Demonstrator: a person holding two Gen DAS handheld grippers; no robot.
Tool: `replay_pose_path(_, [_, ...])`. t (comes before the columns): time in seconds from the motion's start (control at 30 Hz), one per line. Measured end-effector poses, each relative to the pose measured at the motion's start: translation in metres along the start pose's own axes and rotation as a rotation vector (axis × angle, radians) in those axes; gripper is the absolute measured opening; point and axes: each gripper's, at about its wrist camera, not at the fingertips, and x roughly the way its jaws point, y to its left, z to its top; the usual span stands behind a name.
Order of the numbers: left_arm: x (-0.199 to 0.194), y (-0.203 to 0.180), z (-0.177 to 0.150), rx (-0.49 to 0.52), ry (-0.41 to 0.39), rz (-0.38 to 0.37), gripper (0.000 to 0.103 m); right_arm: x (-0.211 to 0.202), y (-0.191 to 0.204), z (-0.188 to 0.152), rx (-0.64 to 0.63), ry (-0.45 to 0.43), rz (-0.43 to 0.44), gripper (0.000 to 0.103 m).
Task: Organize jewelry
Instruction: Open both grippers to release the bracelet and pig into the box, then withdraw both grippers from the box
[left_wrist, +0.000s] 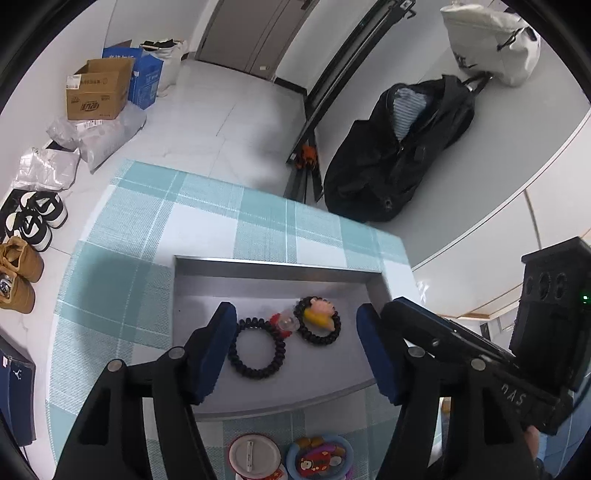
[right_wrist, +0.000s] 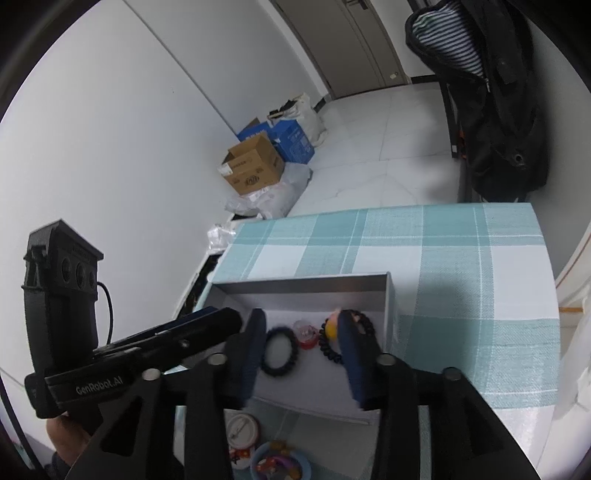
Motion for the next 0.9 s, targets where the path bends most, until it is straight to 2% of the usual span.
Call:
replay_pose_path(0.13, [-0.007,0.002,-0.002,0.015,-0.013,0.015,0.063,-0.004,-0.006,0.0,0.027,-0.008,0.01,0.05])
replay_pose_path(0.3, [-0.012,0.004,-0.006,0.04,-0.025,0.055,0.064,-0.007,-0.006,-0.002,0.023,-0.007,0.008,0.05])
replay_pose_path(0.37, [-0.014,0.003,-0.008,0.058,-0.028,0.075,0.064,-0.009,-0.004,-0.002,0.014,-0.015,0.01,0.054])
replay_pose_path(0.47, [-0.018,-0.001,-0.012,0.106,-0.041,0.123,0.064,-0.012,-0.001,-0.002,0.001,-0.028,0.016,0.058])
replay_pose_path(0.6, [-0.025,-0.009,-0.017,0.178,-0.083,0.18,0.064,-0.012,0.003,-0.005,-0.026,-0.036,0.012,0.059])
replay_pose_path(0.8, [-0.032,-0.006,-0.03,0.178,-0.095,0.214,0.064,-0.017,0.011,-0.013,-0.044,-0.047,0.008,0.061])
replay_pose_path(0.9, [-0.035,-0.002,-0.033,0.143,-0.088,0.193,0.064,-0.022,0.018,-0.019,-0.071,-0.06,0.012,0.061])
